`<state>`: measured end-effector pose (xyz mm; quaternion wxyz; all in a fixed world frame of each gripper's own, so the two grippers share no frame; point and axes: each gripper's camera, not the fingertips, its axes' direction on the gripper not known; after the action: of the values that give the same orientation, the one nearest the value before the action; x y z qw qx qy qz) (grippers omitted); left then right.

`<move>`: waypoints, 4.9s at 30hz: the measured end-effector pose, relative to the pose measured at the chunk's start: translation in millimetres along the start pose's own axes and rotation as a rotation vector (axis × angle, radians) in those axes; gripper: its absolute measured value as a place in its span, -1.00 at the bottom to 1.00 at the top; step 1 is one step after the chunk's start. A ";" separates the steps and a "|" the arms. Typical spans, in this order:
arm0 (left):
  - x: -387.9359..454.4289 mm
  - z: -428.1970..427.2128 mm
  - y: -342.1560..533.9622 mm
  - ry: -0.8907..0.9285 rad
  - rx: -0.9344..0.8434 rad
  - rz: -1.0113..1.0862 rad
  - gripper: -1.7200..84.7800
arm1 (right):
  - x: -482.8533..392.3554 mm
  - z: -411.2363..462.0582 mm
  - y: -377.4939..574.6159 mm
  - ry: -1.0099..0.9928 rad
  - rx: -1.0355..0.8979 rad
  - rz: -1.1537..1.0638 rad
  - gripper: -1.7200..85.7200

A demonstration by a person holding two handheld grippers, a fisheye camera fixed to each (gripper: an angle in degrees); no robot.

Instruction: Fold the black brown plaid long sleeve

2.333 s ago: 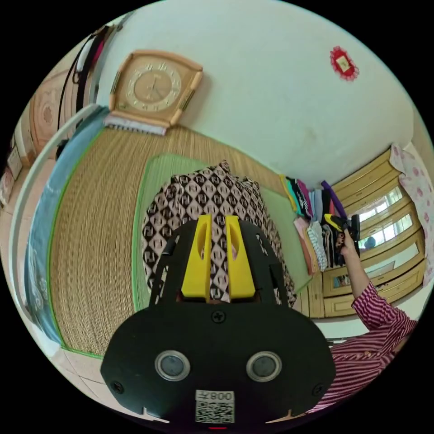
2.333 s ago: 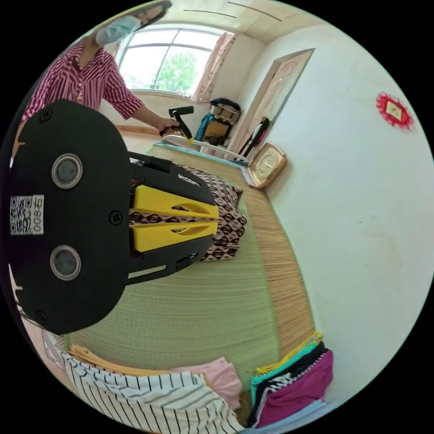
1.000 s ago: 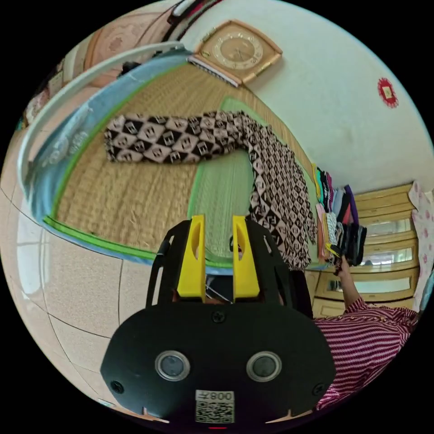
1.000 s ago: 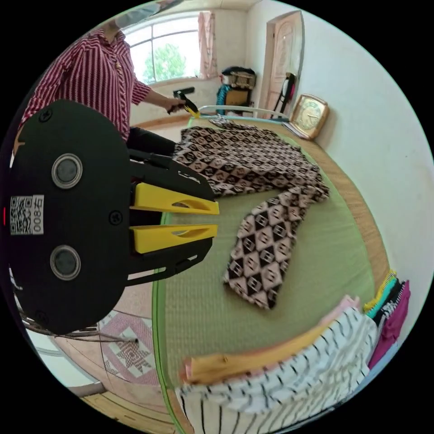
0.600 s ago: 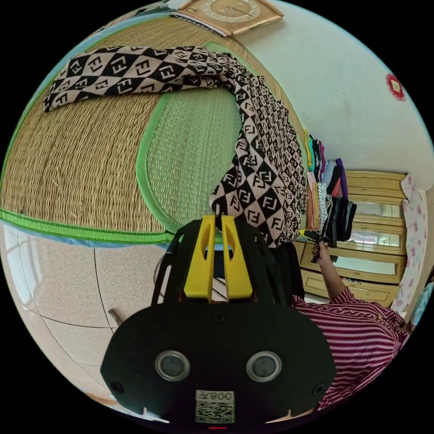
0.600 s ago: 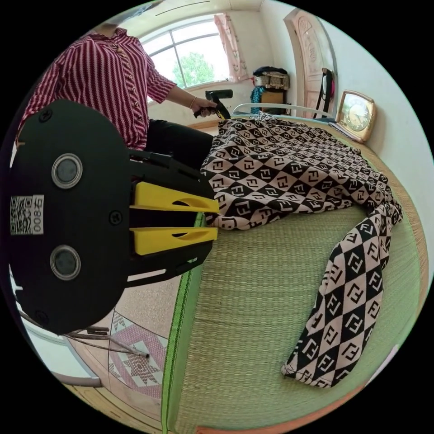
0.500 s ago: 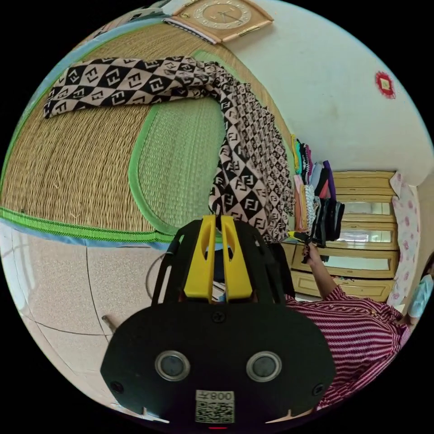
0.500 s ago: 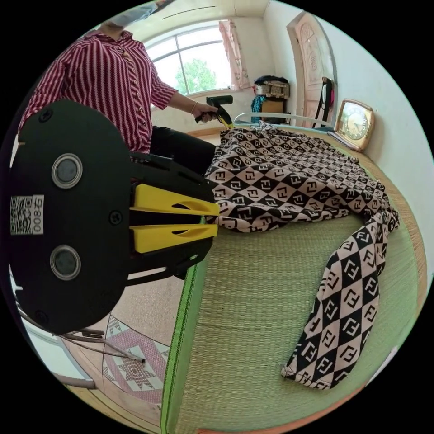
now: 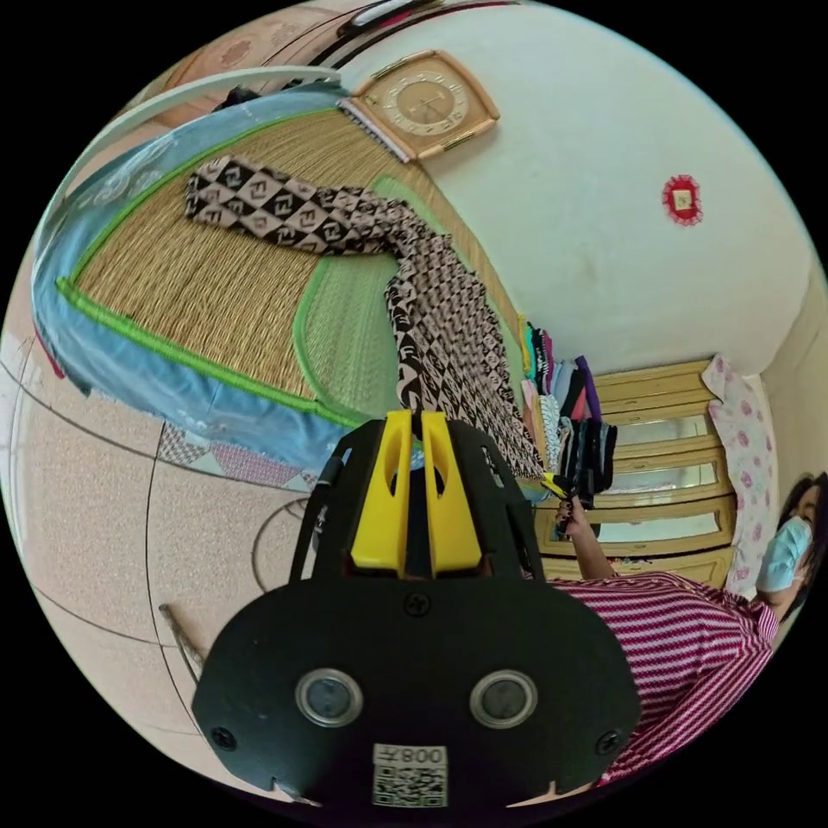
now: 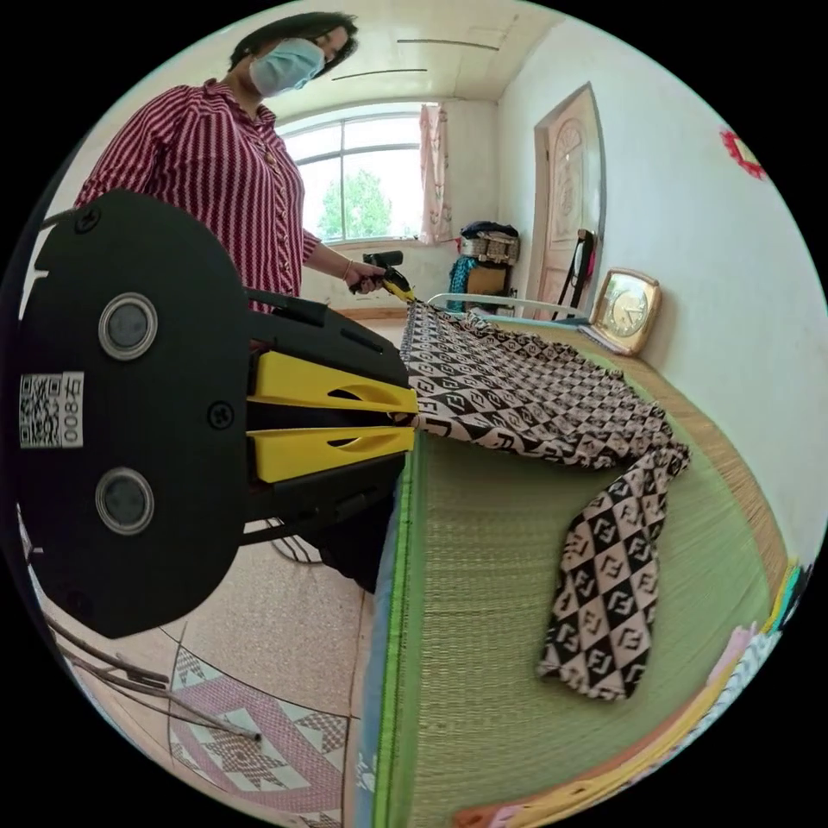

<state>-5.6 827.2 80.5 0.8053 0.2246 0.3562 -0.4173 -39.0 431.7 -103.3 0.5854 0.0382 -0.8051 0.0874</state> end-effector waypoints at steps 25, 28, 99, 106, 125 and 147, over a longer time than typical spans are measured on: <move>-33.2 1.1 30.6 0.033 0.044 -0.097 -0.90 | 78.8 -14.8 45.4 -0.041 0.057 0.165 -0.94; -21.4 0.9 24.2 0.041 0.052 -0.066 -0.90 | 85.3 -32.7 46.5 -0.026 0.138 0.185 -0.93; 401.5 198.6 -116.1 -0.039 -0.109 0.225 -0.75 | -283.6 400.4 -236.1 0.126 -0.124 -0.574 -0.82; 469.8 257.8 -149.1 -0.311 -0.238 0.349 -0.75 | -318.9 511.1 -239.2 0.414 -0.294 -0.757 -0.80; 579.5 251.7 -150.8 -0.347 -0.151 0.392 -0.89 | -334.2 516.6 -272.0 0.197 -0.227 -0.747 -0.95; 738.5 431.8 -184.9 -0.083 -0.328 0.656 -0.88 | -116.9 326.9 -305.7 0.514 0.204 -0.287 -0.96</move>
<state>301.3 62.6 -214.9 0.9353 0.1777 0.2944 -0.0831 -258.4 66.2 -282.8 0.7694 0.1867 -0.6041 0.0906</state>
